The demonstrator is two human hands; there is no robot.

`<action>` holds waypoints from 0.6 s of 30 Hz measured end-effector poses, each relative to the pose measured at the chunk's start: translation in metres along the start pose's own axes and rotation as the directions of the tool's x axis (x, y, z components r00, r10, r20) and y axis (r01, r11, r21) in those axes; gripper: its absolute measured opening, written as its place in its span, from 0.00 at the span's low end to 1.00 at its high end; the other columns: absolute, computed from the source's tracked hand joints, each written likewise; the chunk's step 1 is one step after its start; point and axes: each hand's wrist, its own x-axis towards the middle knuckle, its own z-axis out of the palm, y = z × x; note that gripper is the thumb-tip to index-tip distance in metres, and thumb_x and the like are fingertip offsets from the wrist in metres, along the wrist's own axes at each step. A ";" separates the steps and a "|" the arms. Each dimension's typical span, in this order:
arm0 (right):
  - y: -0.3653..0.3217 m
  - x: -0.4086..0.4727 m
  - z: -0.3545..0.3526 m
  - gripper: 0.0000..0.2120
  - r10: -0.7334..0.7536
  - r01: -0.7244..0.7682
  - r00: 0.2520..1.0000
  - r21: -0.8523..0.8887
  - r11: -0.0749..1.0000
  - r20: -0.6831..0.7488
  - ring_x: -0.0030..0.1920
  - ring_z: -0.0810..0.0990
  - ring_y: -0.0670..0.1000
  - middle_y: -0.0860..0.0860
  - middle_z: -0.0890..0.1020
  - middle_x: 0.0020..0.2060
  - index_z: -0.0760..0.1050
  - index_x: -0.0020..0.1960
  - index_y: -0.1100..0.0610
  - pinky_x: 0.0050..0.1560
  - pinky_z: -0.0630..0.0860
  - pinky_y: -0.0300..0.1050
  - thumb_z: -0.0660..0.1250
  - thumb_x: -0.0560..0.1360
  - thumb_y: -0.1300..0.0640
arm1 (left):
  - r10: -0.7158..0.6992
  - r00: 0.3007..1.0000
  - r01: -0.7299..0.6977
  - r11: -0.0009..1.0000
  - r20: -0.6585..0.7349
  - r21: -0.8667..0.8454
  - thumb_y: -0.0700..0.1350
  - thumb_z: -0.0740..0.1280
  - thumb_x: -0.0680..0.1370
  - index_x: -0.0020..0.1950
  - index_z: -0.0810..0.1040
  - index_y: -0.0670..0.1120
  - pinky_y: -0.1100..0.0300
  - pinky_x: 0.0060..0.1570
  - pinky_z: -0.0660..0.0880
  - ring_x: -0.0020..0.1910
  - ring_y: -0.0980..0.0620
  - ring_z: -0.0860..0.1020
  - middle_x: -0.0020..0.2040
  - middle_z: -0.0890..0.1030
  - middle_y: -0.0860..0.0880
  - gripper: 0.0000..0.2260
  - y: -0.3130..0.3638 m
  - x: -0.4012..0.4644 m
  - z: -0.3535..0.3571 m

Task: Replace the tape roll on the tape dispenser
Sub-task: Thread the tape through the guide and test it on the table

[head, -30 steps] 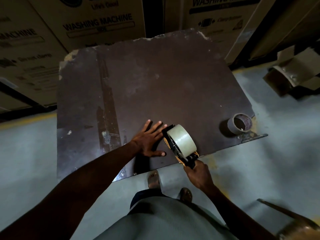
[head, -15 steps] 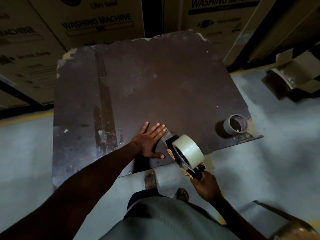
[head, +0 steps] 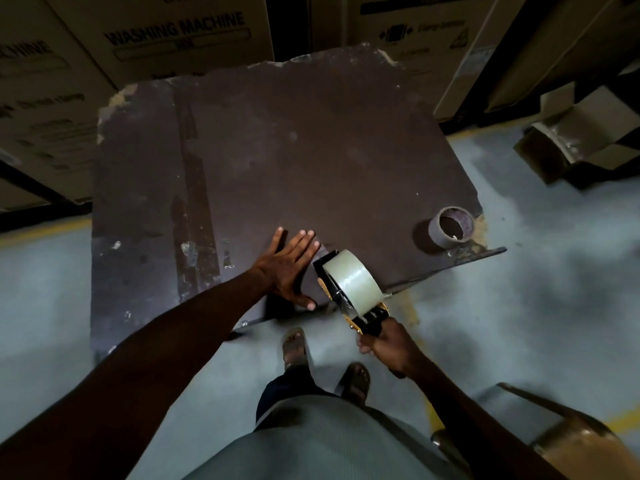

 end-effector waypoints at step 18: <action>0.027 -0.031 0.003 0.12 0.018 -0.035 0.982 -0.084 0.996 -0.188 0.36 0.79 0.46 0.52 0.85 0.44 0.81 0.52 0.57 0.40 0.73 0.38 0.75 0.71 0.54 | -0.028 0.999 0.030 0.998 0.028 -0.063 0.85 0.54 0.59 0.80 0.40 0.41 0.34 0.75 0.37 0.80 0.45 0.37 0.82 0.39 0.41 0.66 0.014 0.001 -0.002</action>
